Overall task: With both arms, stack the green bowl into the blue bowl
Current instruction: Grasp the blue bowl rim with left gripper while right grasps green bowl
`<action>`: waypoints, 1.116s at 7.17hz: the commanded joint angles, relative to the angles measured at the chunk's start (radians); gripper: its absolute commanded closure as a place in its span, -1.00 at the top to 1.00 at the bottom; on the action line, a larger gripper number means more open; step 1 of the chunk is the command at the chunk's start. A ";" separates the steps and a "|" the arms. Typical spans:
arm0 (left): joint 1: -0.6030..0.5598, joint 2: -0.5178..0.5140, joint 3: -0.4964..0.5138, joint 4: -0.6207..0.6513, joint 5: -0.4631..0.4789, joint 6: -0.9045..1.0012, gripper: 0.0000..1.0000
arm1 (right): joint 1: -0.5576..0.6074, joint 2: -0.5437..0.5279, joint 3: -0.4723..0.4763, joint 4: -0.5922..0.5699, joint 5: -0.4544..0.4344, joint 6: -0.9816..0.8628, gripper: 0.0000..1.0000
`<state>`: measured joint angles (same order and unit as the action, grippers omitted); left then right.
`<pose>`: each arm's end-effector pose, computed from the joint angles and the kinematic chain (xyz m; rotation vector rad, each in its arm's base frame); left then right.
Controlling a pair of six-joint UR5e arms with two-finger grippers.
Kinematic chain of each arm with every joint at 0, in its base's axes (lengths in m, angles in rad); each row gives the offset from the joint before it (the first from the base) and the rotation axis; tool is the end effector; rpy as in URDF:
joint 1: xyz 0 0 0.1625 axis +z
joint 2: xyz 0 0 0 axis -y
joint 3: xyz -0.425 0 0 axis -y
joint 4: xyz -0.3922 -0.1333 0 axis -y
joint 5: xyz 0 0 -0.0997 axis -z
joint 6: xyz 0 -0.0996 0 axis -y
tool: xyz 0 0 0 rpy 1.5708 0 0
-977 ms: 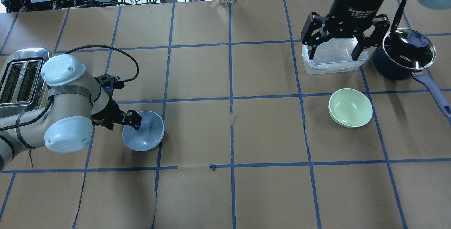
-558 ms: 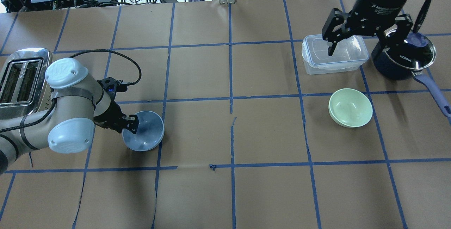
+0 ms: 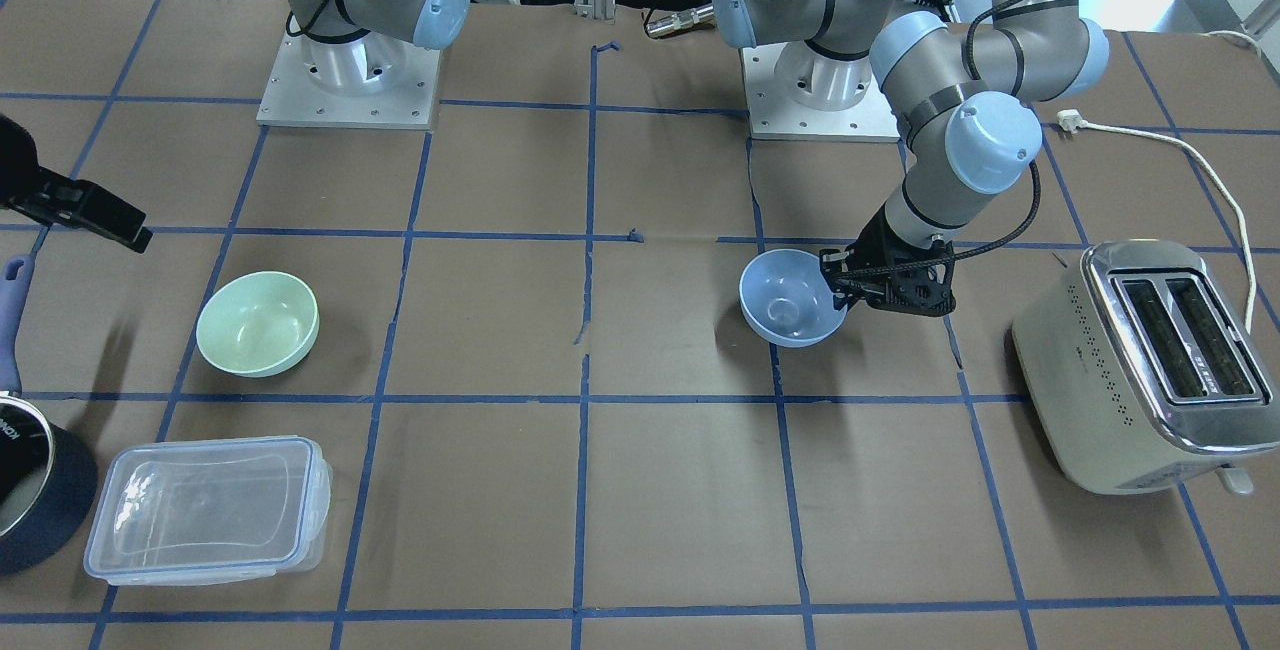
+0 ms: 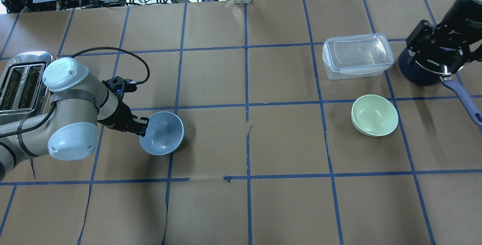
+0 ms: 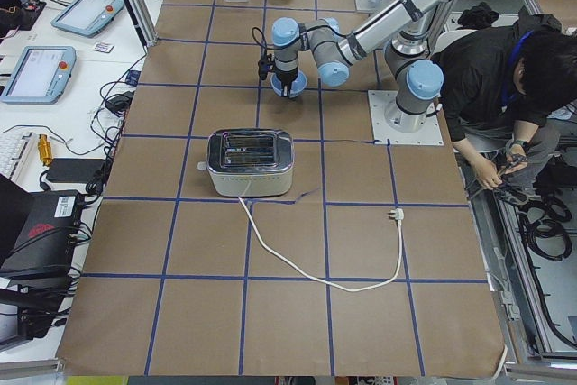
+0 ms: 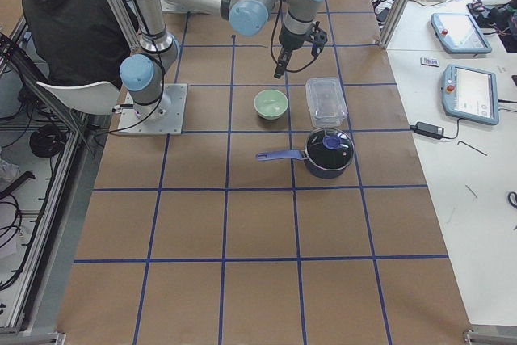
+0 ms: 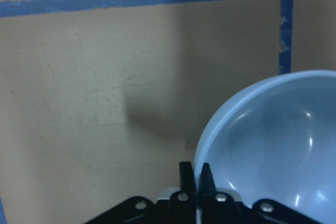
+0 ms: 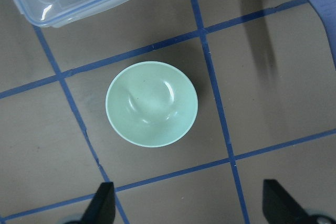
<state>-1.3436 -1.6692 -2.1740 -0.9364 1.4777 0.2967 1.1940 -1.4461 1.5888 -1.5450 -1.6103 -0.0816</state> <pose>-0.0411 -0.4551 0.2267 -0.1007 -3.0320 -0.0619 -0.0720 -0.5336 0.4136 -0.4551 -3.0965 -0.2714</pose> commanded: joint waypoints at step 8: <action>-0.391 -0.250 0.279 0.097 -0.177 -0.665 -0.53 | -0.031 0.096 0.445 -0.610 -0.003 -0.020 0.96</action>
<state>-1.7181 -1.8982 -1.9167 -0.8401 1.3007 -0.3515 1.1686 -1.3686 2.0332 -2.1442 -1.6141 -0.1005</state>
